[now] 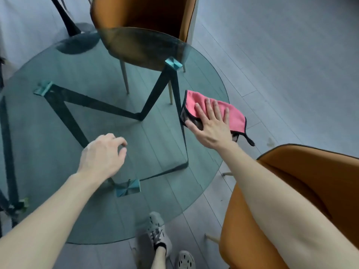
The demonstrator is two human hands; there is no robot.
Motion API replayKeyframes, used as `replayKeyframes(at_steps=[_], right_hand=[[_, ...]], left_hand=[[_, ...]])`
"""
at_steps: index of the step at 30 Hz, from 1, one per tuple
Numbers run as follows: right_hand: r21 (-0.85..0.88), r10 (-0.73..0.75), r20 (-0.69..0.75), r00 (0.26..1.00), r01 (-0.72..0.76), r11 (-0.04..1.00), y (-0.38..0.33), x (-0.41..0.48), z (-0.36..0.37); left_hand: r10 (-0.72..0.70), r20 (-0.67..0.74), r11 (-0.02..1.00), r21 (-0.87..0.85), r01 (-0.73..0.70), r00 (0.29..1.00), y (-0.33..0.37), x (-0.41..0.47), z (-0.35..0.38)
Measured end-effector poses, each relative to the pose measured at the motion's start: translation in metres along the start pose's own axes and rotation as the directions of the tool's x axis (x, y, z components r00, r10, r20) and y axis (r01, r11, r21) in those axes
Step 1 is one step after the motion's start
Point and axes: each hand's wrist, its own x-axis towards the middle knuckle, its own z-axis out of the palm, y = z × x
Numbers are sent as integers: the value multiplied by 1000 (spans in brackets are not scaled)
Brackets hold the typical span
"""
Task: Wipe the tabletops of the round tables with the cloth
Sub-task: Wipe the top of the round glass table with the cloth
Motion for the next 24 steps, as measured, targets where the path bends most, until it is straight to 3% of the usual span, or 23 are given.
replayKeyframes(at_steps=[4, 8, 12, 16, 18, 21, 24], right_hand=[[-9, -201, -70, 977, 201, 980, -47, -66, 33], [-50, -357, 12, 934, 357, 933, -60, -98, 38], [-35, -163, -34, 986, 161, 986, -23, 36, -1], [-35, 18, 9, 1000, -18, 999, -20, 146, -33], [-42, -24, -23, 999, 23, 999, -35, 137, -25], [-63, -227, -64, 972, 223, 973, -58, 63, -5], [-28, -319, 4, 948, 319, 947, -61, 20, -1]], left_hand=[[64, -31, 995, -75, -66, 997, 28, 74, -17], [107, -46, 989, -98, -111, 993, 46, 148, -32], [91, -21, 991, -100, -92, 996, 37, 198, -37], [78, -11, 991, -105, -79, 997, 21, 231, -31], [71, -23, 993, -94, -73, 997, 12, 247, -26], [29, -39, 996, -87, -33, 999, 2, 271, -20], [0, -52, 995, -96, -5, 999, -5, 289, -18]])
